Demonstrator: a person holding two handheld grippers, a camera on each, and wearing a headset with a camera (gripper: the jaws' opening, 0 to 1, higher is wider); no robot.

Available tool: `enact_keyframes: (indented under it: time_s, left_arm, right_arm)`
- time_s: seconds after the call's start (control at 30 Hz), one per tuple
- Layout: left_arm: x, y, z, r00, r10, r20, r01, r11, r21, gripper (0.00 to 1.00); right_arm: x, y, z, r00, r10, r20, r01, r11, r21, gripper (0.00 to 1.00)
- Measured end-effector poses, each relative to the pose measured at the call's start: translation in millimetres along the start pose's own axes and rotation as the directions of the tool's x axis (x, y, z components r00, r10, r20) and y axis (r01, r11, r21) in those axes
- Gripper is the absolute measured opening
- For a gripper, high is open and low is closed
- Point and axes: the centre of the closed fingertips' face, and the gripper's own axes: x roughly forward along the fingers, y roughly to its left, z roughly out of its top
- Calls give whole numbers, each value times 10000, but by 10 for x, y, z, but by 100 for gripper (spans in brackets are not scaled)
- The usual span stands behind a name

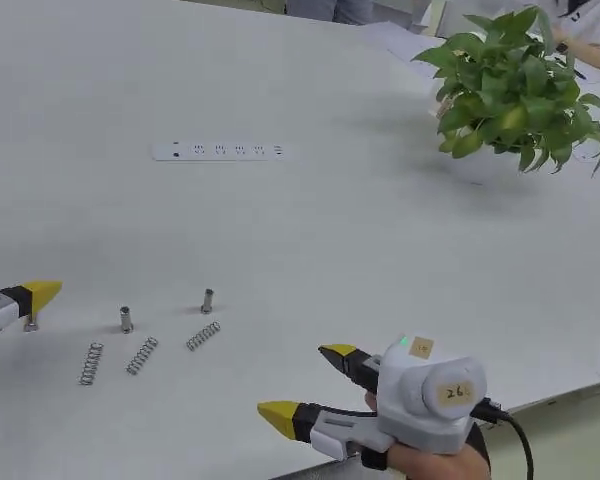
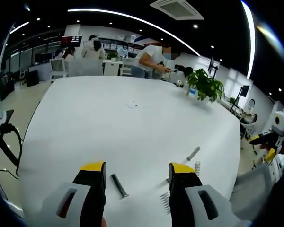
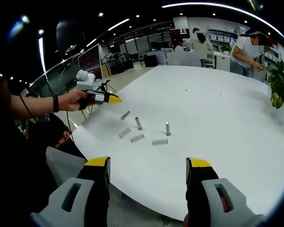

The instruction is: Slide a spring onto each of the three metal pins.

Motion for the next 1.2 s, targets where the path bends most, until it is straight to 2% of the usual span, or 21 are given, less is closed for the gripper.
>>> enact_keyframes:
  time_s: [0.1, 0.3, 0.43, 0.63, 0.87, 0.97, 1.03, 1.1, 1.2]
  left_arm:
    - [76, 28, -30, 10000, -18, -57, 17, 9998, -203, 48]
    - [258, 91, -149, 9989, 50, -460, -62, 9997, -246, 46]
    - [331, 92, -200, 9984, -8, -566, -20, 9987, -507, 45]
    - [449, 131, -376, 9946, 117, -1029, -180, 9980, -613, 42]
    - [533, 294, -591, 9891, 511, -1381, -686, 9898, -1252, 33]
    - [567, 318, -665, 9859, 581, -1571, -785, 9888, -1269, 28]
    - [571, 324, -670, 9838, 747, -1632, -931, 9897, -1084, 25]
    - [570, 385, -632, 9822, 1176, -1466, -1303, 9882, -801, 17]
    - [595, 379, -645, 9796, 1278, -1549, -1425, 9859, -878, 14]
  right_arm:
    - [16, 2, -5, 10000, 24, -9, -24, 10000, 28, 63]
    - [49, 17, -15, 9999, 124, -52, -124, 9999, 53, 63]
    - [49, 10, -17, 9999, 145, -74, -144, 9999, 56, 63]
    - [28, -36, -18, 9999, 104, -41, -104, 9998, 188, 63]
    - [20, -72, -42, 9999, 63, -121, -60, 9997, 243, 63]
    - [13, -83, -41, 10000, 25, -95, -22, 9995, 308, 63]
    - [12, -85, -45, 9999, 20, -99, -17, 9995, 330, 63]
    - [12, -85, -56, 9999, 32, -120, -27, 9993, 360, 64]
    - [15, -87, -82, 9998, 47, -196, -40, 9993, 379, 64]
